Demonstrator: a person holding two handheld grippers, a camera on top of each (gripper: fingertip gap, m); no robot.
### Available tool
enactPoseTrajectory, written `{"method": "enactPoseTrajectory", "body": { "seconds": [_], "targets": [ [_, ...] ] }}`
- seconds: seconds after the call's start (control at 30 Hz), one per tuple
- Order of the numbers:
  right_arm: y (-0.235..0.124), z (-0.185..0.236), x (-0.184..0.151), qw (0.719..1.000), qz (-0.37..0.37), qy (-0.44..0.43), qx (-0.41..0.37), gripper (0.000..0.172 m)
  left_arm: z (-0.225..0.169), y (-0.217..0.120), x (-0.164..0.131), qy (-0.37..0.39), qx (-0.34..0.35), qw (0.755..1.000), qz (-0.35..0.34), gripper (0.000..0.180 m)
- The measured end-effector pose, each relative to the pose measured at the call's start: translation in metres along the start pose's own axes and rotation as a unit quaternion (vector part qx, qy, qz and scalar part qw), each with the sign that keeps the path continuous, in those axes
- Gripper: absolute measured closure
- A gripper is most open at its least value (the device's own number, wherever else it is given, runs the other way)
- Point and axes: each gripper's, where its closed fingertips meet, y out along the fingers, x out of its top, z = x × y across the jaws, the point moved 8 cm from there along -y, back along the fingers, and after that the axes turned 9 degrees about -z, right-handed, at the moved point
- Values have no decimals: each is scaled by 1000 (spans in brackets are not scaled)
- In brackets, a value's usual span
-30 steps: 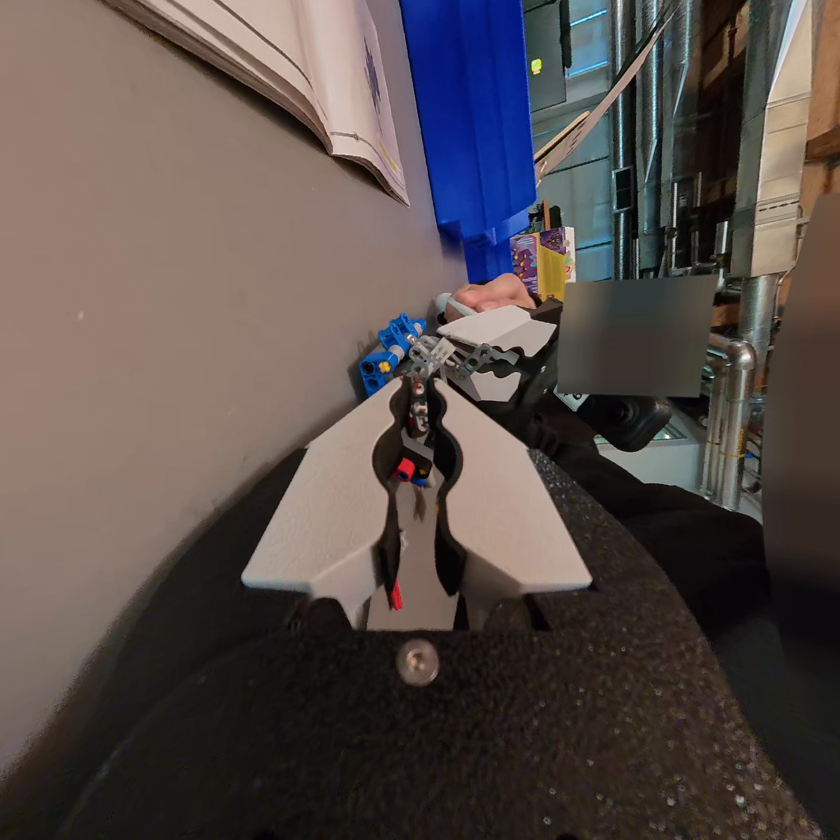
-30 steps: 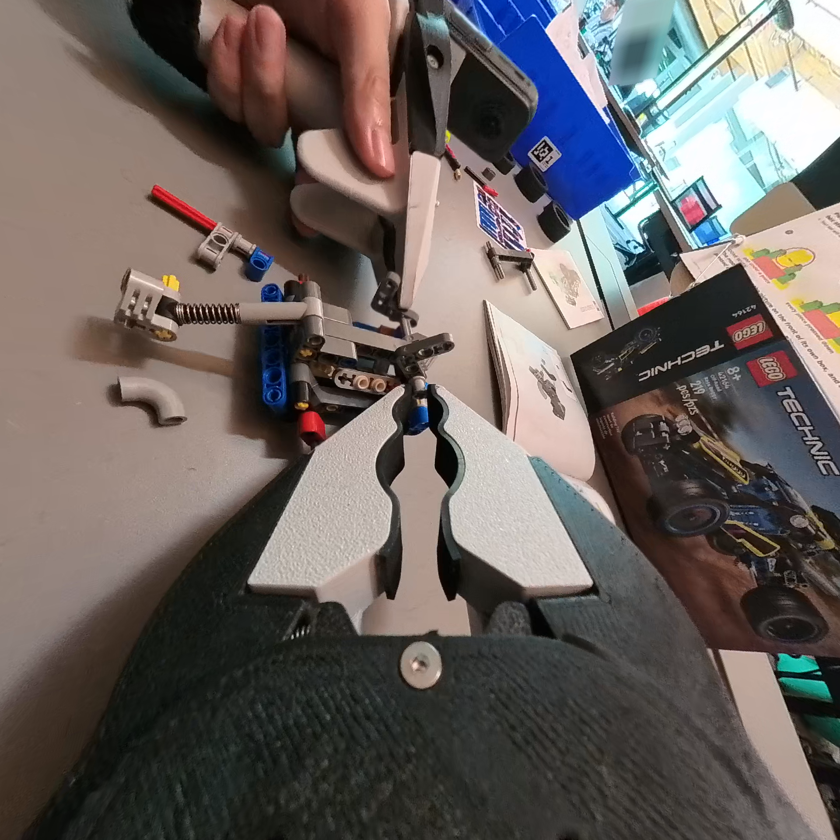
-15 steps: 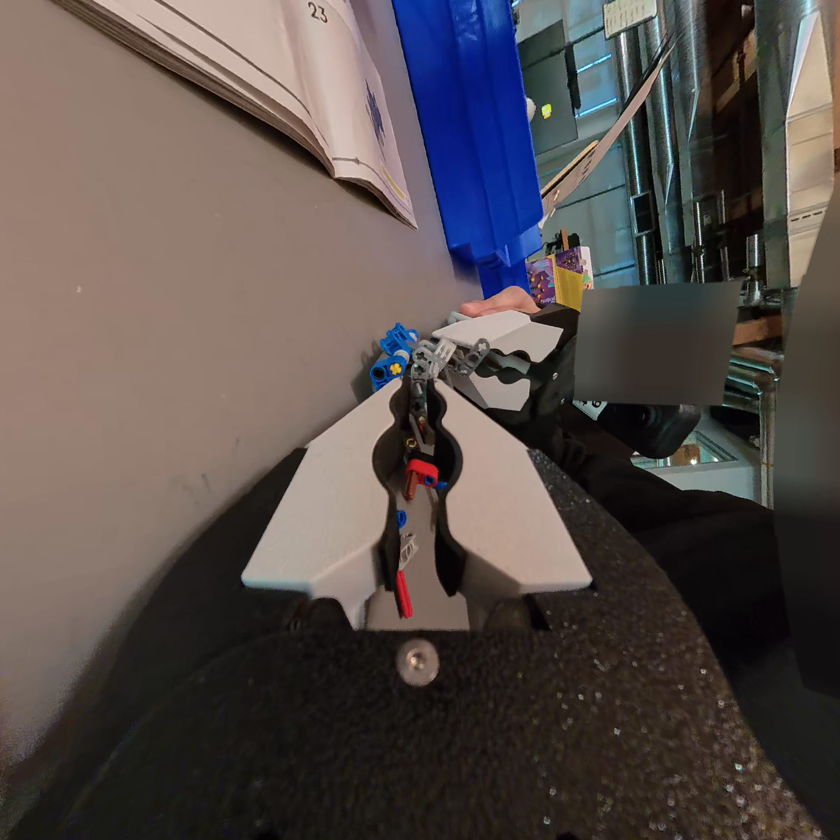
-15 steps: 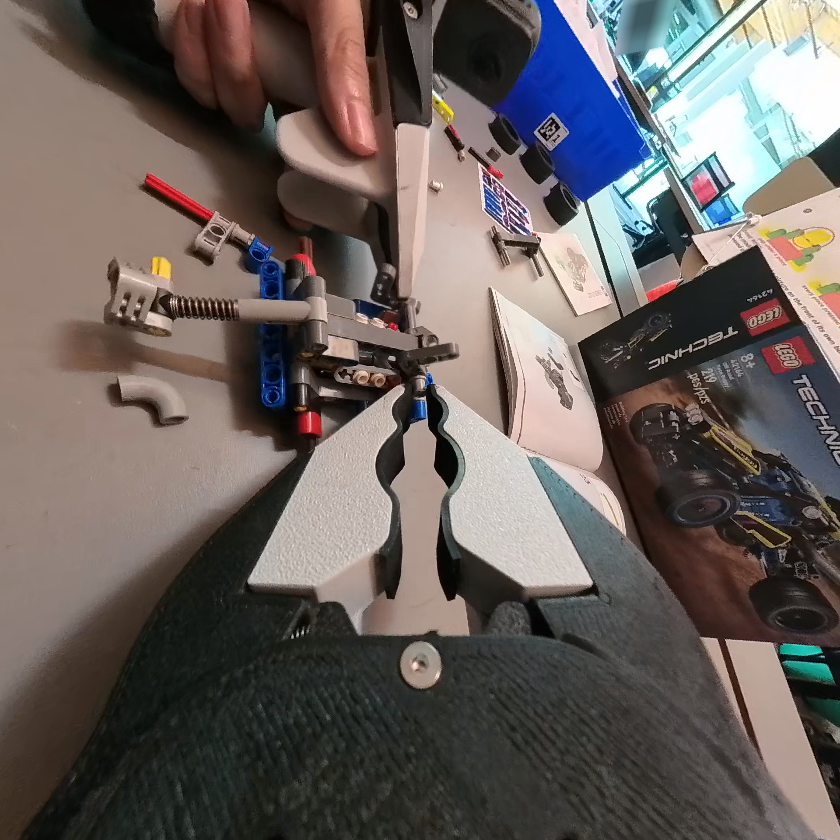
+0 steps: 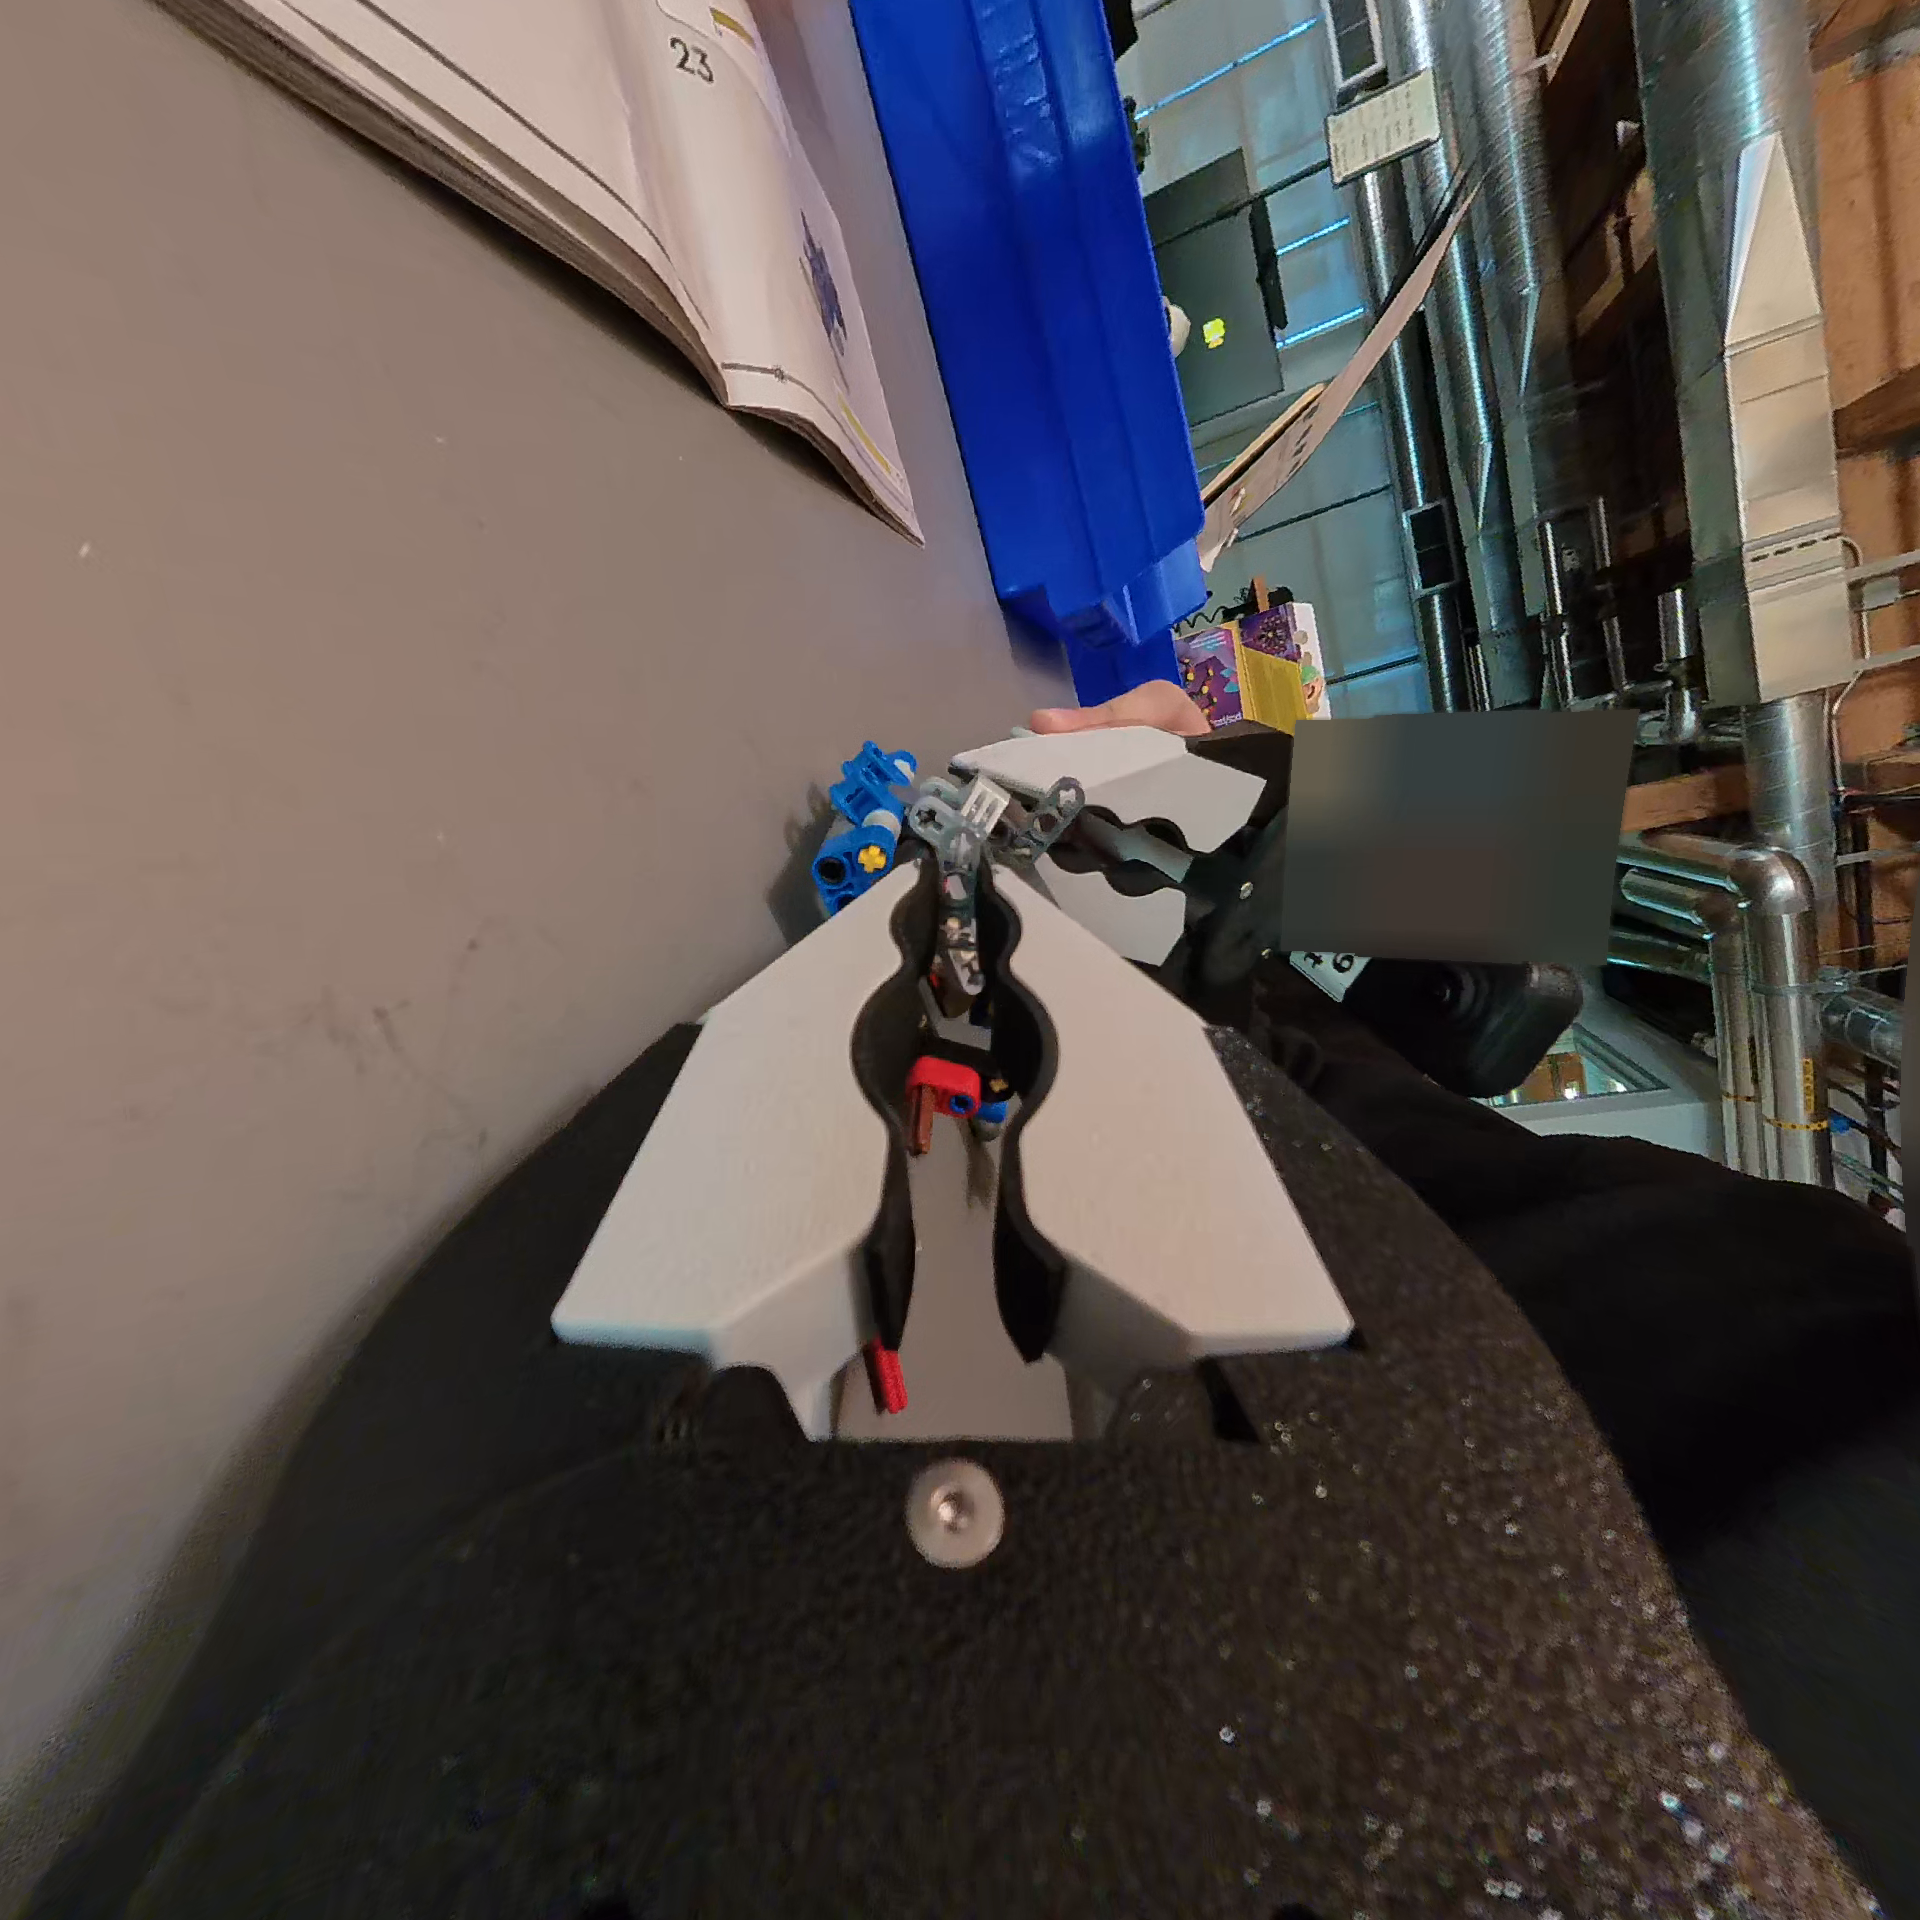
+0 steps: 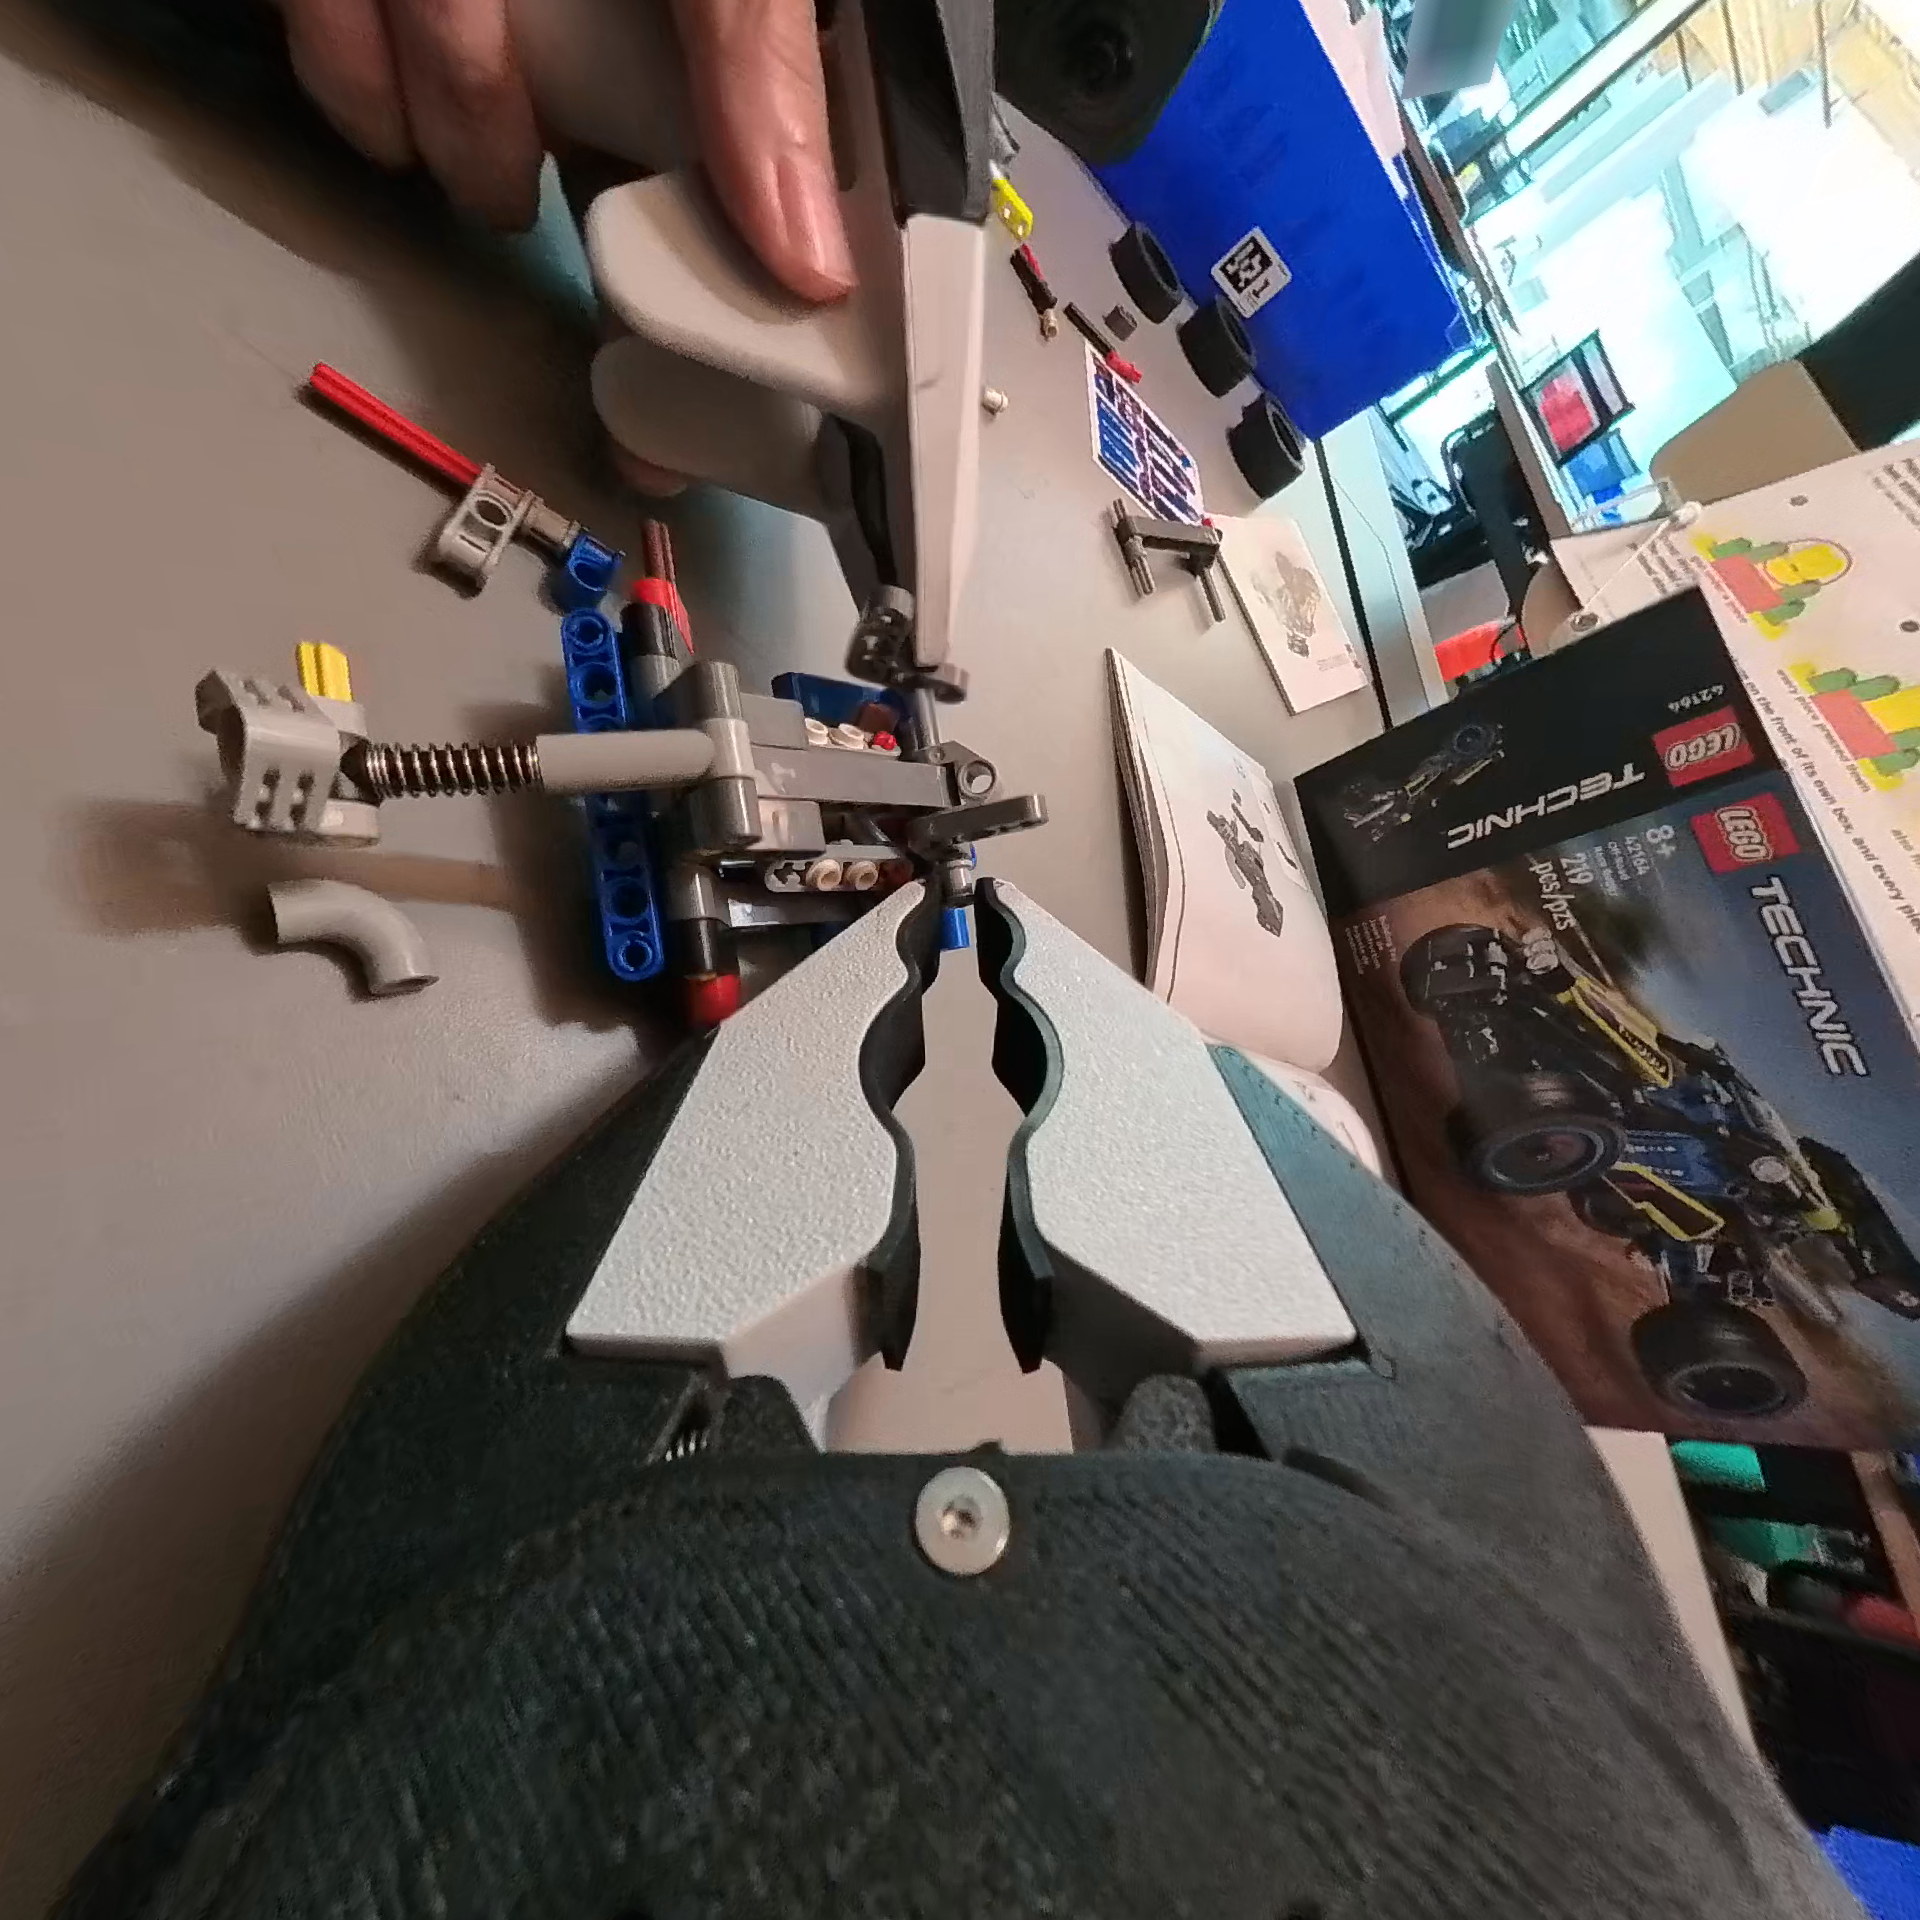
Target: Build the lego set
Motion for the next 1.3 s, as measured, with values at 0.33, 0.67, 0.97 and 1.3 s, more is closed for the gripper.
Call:
{"method": "enactPoseTrajectory", "body": {
  "seconds": [0.33, 0.67, 0.97, 1.3],
  "targets": [
    [0, 2, 4, 999, 33, 29, -31, 168, -4, -3, -7, -14, 9, 1000, -18, 177],
    [0, 2, 5, 999, 32, 25, -32, 168, -1, -2, -5, -30, 20, 999, -41, 177],
    [1, 4, 8, 999, 30, 14, -28, 168, 2, -2, -4, -56, 12, 998, -34, 177],
    [2, 6, 7, 999, 37, 0, -26, 168, 4, 0, 6, -21, -18, 999, 42, 177]
  ]
}}
